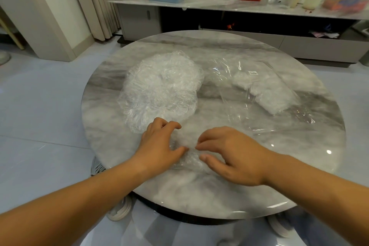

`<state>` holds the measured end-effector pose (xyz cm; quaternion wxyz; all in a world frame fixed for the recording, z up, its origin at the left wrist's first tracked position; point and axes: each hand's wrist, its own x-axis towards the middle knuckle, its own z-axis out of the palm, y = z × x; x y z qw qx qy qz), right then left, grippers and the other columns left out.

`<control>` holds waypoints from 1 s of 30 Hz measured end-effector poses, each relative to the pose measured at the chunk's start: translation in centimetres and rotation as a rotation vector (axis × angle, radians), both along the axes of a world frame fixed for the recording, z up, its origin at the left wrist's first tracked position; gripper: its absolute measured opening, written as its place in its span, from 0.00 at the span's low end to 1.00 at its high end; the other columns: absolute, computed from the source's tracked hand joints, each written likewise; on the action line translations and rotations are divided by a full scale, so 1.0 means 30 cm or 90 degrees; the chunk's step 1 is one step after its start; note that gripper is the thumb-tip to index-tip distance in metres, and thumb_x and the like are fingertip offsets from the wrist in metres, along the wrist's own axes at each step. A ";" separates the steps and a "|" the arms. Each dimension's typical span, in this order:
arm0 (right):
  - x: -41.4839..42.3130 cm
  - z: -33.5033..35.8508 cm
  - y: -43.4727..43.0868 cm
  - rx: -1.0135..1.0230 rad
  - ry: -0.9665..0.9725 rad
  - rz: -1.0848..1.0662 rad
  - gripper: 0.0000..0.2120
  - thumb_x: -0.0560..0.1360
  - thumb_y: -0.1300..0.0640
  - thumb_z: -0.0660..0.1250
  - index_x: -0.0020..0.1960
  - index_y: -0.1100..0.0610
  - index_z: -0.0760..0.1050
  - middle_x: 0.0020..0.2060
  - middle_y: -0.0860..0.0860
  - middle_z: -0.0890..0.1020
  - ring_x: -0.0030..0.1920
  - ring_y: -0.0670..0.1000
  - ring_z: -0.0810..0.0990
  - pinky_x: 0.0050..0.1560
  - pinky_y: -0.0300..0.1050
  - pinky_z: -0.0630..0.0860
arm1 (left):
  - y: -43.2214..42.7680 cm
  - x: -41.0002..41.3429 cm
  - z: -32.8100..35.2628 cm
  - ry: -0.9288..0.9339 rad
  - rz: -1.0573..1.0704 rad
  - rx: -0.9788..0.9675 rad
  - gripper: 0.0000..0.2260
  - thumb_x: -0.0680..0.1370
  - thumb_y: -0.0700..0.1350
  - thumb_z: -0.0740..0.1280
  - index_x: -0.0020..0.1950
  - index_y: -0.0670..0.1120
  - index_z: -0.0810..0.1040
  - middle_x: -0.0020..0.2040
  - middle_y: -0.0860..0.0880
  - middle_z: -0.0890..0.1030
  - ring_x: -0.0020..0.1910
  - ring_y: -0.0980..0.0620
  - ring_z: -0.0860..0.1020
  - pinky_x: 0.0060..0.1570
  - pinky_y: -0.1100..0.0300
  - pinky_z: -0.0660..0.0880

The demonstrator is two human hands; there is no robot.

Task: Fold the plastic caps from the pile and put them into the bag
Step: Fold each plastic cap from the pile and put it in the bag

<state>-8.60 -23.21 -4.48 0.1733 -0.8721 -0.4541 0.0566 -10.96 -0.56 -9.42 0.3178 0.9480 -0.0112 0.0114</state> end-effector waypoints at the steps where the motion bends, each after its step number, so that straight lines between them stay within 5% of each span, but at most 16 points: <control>1: -0.020 -0.014 -0.004 -0.009 -0.006 0.007 0.21 0.82 0.44 0.56 0.61 0.53 0.82 0.56 0.48 0.82 0.55 0.48 0.80 0.59 0.49 0.75 | 0.007 -0.005 0.002 -0.009 -0.020 0.010 0.25 0.73 0.57 0.73 0.68 0.57 0.72 0.58 0.55 0.66 0.59 0.54 0.68 0.66 0.53 0.68; 8: -0.114 -0.095 -0.019 -0.104 0.011 0.034 0.22 0.81 0.41 0.53 0.66 0.51 0.76 0.61 0.46 0.77 0.59 0.50 0.74 0.60 0.49 0.72 | 0.074 -0.030 0.054 0.144 -0.194 0.010 0.32 0.66 0.65 0.77 0.66 0.63 0.71 0.59 0.63 0.65 0.62 0.63 0.69 0.67 0.60 0.70; 12: -0.142 -0.096 -0.026 -0.137 -0.009 0.024 0.24 0.81 0.39 0.50 0.67 0.50 0.74 0.63 0.45 0.74 0.59 0.49 0.71 0.63 0.47 0.68 | 0.028 -0.040 0.099 0.182 -0.120 0.040 0.35 0.62 0.78 0.65 0.62 0.60 0.72 0.55 0.61 0.72 0.54 0.63 0.74 0.54 0.64 0.72; 15: -0.178 -0.096 -0.035 -0.153 -0.043 0.015 0.25 0.82 0.39 0.49 0.67 0.50 0.74 0.64 0.45 0.75 0.63 0.50 0.69 0.68 0.47 0.62 | 0.005 -0.036 0.098 0.166 -0.039 0.095 0.22 0.71 0.70 0.67 0.55 0.55 0.74 0.44 0.57 0.76 0.42 0.60 0.75 0.40 0.63 0.69; 18: -0.206 -0.100 -0.052 -0.152 -0.051 -0.008 0.24 0.81 0.39 0.52 0.66 0.51 0.75 0.67 0.46 0.75 0.64 0.52 0.69 0.69 0.49 0.64 | 0.014 -0.031 0.089 0.184 -0.024 0.154 0.15 0.75 0.62 0.70 0.50 0.53 0.76 0.41 0.55 0.78 0.40 0.59 0.76 0.37 0.63 0.69; 23: -0.237 -0.132 -0.104 -0.088 0.016 -0.016 0.20 0.81 0.42 0.59 0.67 0.51 0.73 0.73 0.53 0.67 0.63 0.54 0.73 0.64 0.49 0.73 | 0.029 -0.022 0.093 0.214 -0.004 0.167 0.18 0.74 0.61 0.71 0.44 0.46 0.78 0.39 0.51 0.80 0.37 0.54 0.77 0.35 0.61 0.70; 30: -0.227 -0.129 -0.109 -0.043 0.017 -0.003 0.18 0.81 0.43 0.60 0.65 0.50 0.75 0.56 0.45 0.74 0.56 0.48 0.72 0.59 0.45 0.72 | 0.016 -0.031 0.095 0.254 -0.027 0.137 0.20 0.72 0.64 0.72 0.40 0.47 0.78 0.33 0.54 0.76 0.32 0.57 0.75 0.33 0.62 0.68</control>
